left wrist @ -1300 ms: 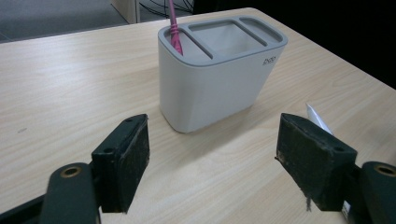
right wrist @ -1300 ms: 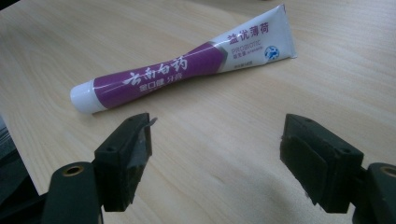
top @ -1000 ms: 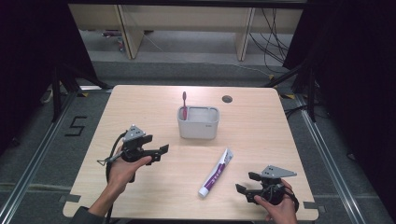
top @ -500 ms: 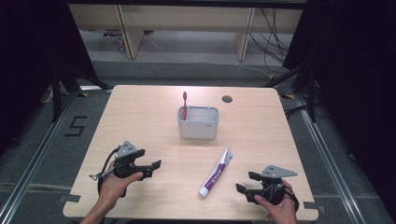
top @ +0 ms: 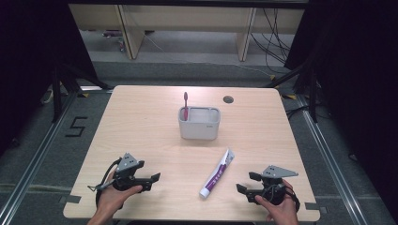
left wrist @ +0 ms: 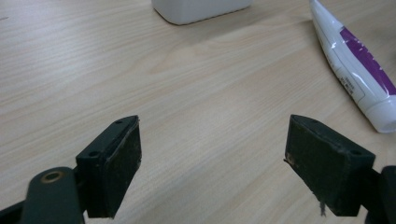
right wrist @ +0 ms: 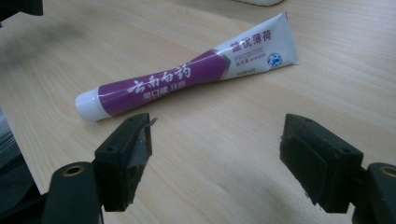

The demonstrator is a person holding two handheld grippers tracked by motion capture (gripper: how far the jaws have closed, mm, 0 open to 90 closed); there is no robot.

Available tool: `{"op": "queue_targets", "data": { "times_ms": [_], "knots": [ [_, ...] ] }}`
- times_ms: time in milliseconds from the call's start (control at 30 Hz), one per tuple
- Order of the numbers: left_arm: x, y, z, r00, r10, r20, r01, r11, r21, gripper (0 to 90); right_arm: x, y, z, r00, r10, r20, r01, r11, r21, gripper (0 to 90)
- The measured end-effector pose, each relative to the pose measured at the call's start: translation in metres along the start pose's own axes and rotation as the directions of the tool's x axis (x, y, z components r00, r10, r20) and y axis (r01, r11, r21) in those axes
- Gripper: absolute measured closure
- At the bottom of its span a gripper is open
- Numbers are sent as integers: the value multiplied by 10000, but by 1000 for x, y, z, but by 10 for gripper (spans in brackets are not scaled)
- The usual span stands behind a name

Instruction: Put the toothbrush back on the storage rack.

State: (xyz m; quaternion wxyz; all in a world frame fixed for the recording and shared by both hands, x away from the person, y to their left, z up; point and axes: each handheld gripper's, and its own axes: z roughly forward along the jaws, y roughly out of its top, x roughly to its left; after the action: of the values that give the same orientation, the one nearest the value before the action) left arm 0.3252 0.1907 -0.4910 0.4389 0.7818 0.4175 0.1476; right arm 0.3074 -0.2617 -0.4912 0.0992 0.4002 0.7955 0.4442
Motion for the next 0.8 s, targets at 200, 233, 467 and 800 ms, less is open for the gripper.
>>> {"op": "queue_targets", "data": {
  "times_ms": [200, 233, 467, 800],
  "knots": [
    [-7, -10, 0, 9999, 86, 63, -87, 9998, 191, 183, 0, 0, 0, 10000, 71, -55, -71, 10000, -26, 261],
    [-8, -12, -1, 10000, 32, 36, -32, 9998, 187, 183, 0, 0, 0, 10000, 65, -47, -65, 10000, -29, 261],
    [-11, -21, -8, 9994, 353, 34, -355, 9979, 546, 186, 2, 2, 1, 9999, 43, -133, -44, 10000, -21, 261],
    [-16, -32, -14, 9989, 471, 48, -474, 9963, 717, 187, 10, 4, 3, 9992, 285, -291, -279, 9994, 192, 281]
  ]
}}
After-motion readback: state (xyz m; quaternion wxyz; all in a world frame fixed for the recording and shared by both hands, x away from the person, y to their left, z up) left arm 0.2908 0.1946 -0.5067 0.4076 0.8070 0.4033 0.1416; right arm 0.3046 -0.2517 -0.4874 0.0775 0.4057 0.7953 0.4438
